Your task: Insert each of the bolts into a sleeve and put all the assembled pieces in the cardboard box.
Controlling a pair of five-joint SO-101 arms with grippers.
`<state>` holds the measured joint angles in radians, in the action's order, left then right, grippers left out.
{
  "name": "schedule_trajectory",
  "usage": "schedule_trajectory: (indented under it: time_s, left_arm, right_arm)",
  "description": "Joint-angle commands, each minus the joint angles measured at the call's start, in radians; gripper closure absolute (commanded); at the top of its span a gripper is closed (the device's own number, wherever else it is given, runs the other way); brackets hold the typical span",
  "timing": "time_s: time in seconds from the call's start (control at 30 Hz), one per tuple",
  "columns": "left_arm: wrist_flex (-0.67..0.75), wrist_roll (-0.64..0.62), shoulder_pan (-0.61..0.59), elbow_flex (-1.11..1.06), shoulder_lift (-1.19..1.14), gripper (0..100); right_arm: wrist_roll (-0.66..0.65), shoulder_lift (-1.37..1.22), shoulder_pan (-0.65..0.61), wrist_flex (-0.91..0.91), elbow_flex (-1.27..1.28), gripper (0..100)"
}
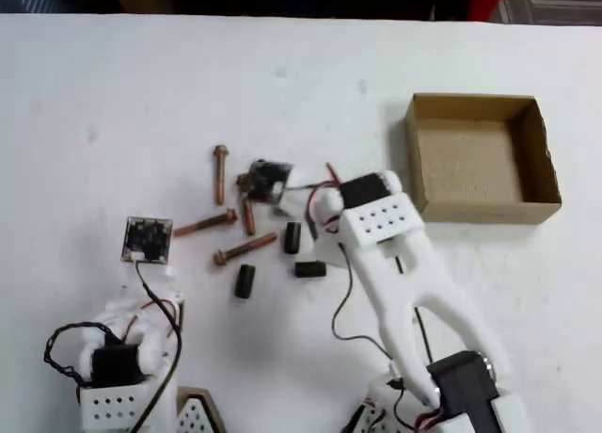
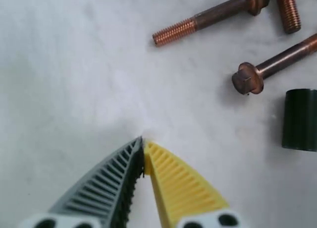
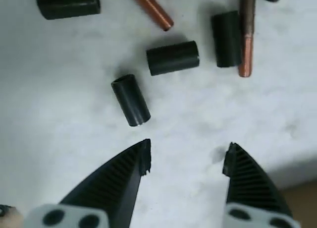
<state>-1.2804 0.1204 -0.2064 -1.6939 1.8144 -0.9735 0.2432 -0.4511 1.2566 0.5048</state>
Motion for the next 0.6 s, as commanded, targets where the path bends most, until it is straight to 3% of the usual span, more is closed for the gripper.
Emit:
schedule_trajectory:
  time_s: [0.0, 0.3, 0.57]
  left_arm:
    - [0.020, 0.012, -0.012, 0.002, 0.005, 97]
    - [0.020, 0.012, -0.012, 0.002, 0.005, 97]
    - [0.020, 0.012, -0.012, 0.002, 0.005, 97]
  right_arm:
    - [-0.114, 0.005, -0.073, -0.012, 0.020, 77.2]
    - [-0.278, -0.001, -0.143, -0.025, 0.123, 77.2]
    - [-0.285, -0.001, -0.134, -0.176, 0.203, 77.9]
